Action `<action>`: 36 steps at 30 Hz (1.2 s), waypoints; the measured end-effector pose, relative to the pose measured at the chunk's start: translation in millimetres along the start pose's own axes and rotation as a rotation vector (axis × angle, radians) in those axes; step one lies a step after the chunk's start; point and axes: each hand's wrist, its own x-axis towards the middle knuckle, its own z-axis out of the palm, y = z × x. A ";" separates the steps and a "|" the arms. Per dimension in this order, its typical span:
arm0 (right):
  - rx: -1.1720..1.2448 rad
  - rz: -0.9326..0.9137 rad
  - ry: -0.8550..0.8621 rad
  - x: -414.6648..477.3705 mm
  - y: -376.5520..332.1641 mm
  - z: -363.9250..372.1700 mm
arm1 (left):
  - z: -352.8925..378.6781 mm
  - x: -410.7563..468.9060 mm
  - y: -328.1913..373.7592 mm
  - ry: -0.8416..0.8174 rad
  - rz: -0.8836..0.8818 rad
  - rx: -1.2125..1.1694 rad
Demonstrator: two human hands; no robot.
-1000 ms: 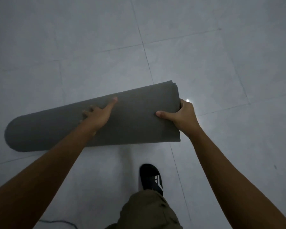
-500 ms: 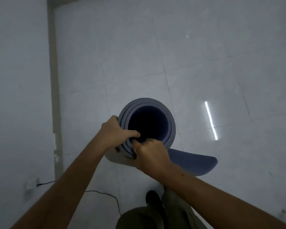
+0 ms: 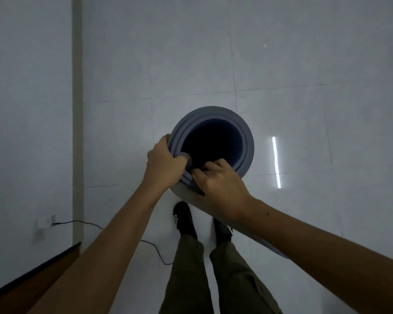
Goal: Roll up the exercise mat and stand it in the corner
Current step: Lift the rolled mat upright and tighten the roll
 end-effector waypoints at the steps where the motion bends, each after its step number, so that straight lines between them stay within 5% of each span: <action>1: -0.013 -0.005 -0.002 4.3 0.2 -2.8 | -3.9 3.1 2.3 -0.001 0.005 -0.007; 11: -0.110 0.019 -0.041 21.6 18.4 -31.0 | -42.1 32.9 11.1 0.059 -0.042 -0.126; 17: 0.043 0.515 -0.159 -21.5 77.7 -15.1 | -74.5 49.9 -3.8 0.090 -0.145 -0.143; 20: -0.023 0.605 -0.234 -33.9 96.9 3.9 | -81.9 51.8 -15.3 0.099 -0.179 -0.140; 28: 0.046 0.822 0.215 21.8 87.3 -7.9 | -90.2 38.9 -25.9 0.070 -0.146 -0.033; 31: 0.275 0.860 0.409 38.6 83.9 -12.6 | -80.5 26.6 -39.4 0.048 -0.138 -0.032; 36: 1.045 1.006 0.382 44.7 50.3 -2.2 | -48.3 2.4 -59.4 -0.039 -0.097 -0.077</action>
